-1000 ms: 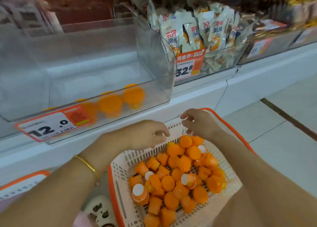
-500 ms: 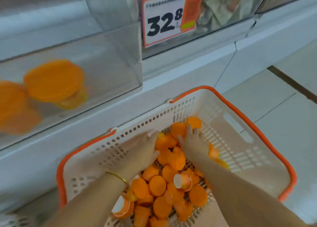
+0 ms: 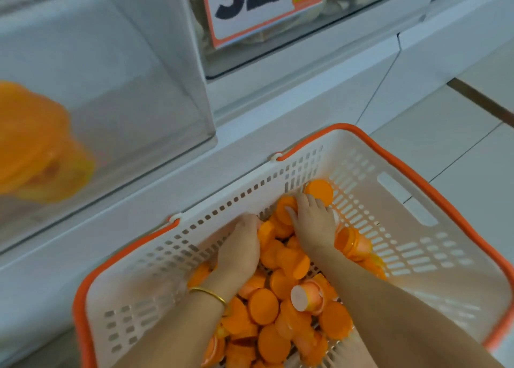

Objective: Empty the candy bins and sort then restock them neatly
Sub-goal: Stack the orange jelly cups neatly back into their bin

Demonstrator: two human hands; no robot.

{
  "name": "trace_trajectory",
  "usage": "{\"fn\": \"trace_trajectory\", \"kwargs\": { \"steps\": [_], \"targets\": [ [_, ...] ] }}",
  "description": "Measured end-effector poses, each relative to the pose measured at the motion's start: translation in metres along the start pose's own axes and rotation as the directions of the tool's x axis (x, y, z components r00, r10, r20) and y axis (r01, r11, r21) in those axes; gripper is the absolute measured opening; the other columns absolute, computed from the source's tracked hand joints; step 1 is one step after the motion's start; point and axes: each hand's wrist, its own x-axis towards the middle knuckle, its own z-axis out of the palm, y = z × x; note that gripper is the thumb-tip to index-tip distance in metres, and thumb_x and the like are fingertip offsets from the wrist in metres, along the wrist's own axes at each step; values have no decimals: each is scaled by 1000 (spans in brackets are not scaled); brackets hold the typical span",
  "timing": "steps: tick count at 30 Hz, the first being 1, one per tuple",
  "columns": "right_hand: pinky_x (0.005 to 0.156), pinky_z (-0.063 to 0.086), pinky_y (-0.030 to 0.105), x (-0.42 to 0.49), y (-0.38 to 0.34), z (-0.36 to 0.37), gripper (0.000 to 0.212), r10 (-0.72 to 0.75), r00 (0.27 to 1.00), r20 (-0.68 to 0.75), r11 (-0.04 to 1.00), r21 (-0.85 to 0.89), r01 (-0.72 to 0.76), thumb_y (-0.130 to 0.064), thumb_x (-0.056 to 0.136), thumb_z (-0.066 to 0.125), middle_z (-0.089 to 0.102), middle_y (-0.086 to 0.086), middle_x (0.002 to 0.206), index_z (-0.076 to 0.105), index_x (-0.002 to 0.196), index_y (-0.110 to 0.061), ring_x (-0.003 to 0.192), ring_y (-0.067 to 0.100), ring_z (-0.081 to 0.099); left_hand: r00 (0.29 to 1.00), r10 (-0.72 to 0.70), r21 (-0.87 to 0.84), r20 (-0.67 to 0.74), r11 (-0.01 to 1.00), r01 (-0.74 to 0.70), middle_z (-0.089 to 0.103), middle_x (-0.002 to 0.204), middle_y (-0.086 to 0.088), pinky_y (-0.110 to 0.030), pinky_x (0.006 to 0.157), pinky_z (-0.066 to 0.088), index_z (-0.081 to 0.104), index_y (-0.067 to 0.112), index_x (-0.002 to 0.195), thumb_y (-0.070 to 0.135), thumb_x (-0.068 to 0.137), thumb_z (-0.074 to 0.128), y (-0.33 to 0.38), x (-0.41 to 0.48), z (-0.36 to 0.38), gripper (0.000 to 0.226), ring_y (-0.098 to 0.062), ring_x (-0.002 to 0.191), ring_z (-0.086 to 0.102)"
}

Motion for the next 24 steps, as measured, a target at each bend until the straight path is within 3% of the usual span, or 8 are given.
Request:
{"fn": "trace_trajectory", "kwargs": {
  "steps": [2,4,6,8,11,17,20,24],
  "targets": [
    [92,39,40,-7,-1,-14,41,-8,1000,1,999,48,8,-40,99,42,57,6,124,49,131,-16,115,28,52,999,1,7,-48,1000,-1,50,84,2,-14,53,31,48,19,102,16,97,35,5,-8,-17,15,-7,68,44],
    [75,42,35,-19,-4,-30,38,23,1000,-7,990,140,-21,-40,99,42,59,6,114,50,126,-14,101,25,55,999,40,89,-11,995,-39,53,103,-1,-15,57,30,49,18,117,19,99,37,11,-21,-34,22,-9,78,47],
    [58,32,27,-33,-8,-47,34,55,998,31,983,176,-60,-39,99,42,55,3,97,51,116,-11,80,21,48,998,28,117,57,992,-35,50,121,-5,-18,66,35,41,18,132,28,99,41,10,-33,-44,34,-10,86,48],
    [52,26,27,-49,-10,-62,32,71,993,95,979,184,-87,-39,99,42,46,-1,83,51,109,-10,70,18,41,992,-12,83,124,997,2,46,130,-9,-24,78,43,34,19,138,32,98,44,8,-45,-43,44,-15,96,52],
    [56,31,33,-61,-8,-69,29,136,978,161,946,270,-176,-37,99,44,43,-2,72,50,105,-9,61,15,42,984,-37,53,173,998,28,30,145,-17,-40,94,48,19,25,146,33,96,48,4,-43,-28,58,-28,113,53],
    [66,43,41,-73,2,-63,28,272,929,252,825,436,-360,-34,99,46,53,10,85,49,105,-7,72,23,50,987,-15,226,161,974,-22,12,150,-20,-46,92,50,-1,35,150,40,97,44,4,-26,7,70,-40,121,44],
    [75,48,46,-68,6,-57,22,330,908,260,763,493,-418,-32,99,46,58,16,93,49,103,-10,75,22,52,990,-73,235,118,971,44,15,145,-21,-44,91,48,2,32,150,42,97,43,1,-12,20,68,-38,119,44],
    [85,47,49,-66,4,-62,27,336,900,278,735,521,-435,-32,98,48,59,17,102,52,108,-8,94,32,58,996,-81,151,28,986,76,30,137,-17,-39,85,50,24,28,144,34,97,47,-2,-5,28,53,-32,112,51]
  ]
}}
